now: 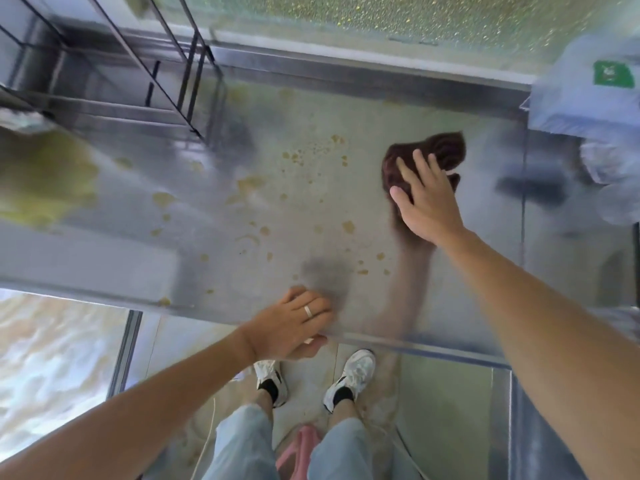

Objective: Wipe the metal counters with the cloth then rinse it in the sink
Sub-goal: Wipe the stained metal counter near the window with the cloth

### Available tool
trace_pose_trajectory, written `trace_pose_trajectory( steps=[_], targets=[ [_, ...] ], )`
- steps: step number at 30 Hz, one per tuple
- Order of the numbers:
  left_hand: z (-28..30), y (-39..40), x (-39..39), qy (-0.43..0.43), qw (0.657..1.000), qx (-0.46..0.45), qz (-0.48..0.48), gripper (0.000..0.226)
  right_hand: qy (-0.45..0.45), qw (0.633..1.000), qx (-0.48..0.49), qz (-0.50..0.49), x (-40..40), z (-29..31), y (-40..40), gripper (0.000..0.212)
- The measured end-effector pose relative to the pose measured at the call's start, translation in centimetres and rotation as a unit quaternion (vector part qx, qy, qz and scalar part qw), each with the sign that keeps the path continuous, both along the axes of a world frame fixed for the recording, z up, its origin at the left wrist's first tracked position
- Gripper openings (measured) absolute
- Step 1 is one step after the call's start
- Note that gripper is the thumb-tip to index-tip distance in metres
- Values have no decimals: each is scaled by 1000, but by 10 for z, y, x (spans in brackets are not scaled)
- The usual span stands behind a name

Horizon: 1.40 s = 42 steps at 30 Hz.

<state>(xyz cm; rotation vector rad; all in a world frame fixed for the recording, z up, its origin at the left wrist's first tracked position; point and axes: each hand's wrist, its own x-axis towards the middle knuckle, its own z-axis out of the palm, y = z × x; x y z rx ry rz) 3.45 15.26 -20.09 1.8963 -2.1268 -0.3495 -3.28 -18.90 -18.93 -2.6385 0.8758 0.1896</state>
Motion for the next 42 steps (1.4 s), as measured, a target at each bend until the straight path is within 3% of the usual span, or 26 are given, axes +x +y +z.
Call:
trace_pose_trajectory(
  steps=[5, 11, 17, 21, 27, 34, 42],
  targets=[
    [1, 16, 19, -51, 997, 51, -14, 43, 0, 998, -55, 20, -69, 5, 56, 63],
    [-2, 11, 21, -26, 999, 19, -35, 46, 96, 990, -104, -8, -119, 18, 84, 71],
    [-7, 5, 24, 24, 1000, 19, -3, 45, 57, 995, -22, -74, -14, 1, 8, 75],
    [-3, 4, 25, 44, 998, 33, 6, 46, 45, 995, -29, -84, 73, -7, -39, 66],
    [-5, 7, 22, 52, 997, 53, 12, 48, 18, 996, -44, -76, 89, -8, -42, 61],
    [-2, 7, 23, 37, 998, 53, 18, 48, -45, 999, 11, 26, -3, -4, 70, 59],
    [19, -3, 34, 58, 995, 75, -15, 53, 14, 998, -54, 36, -91, 10, 186, 59]
  ],
)
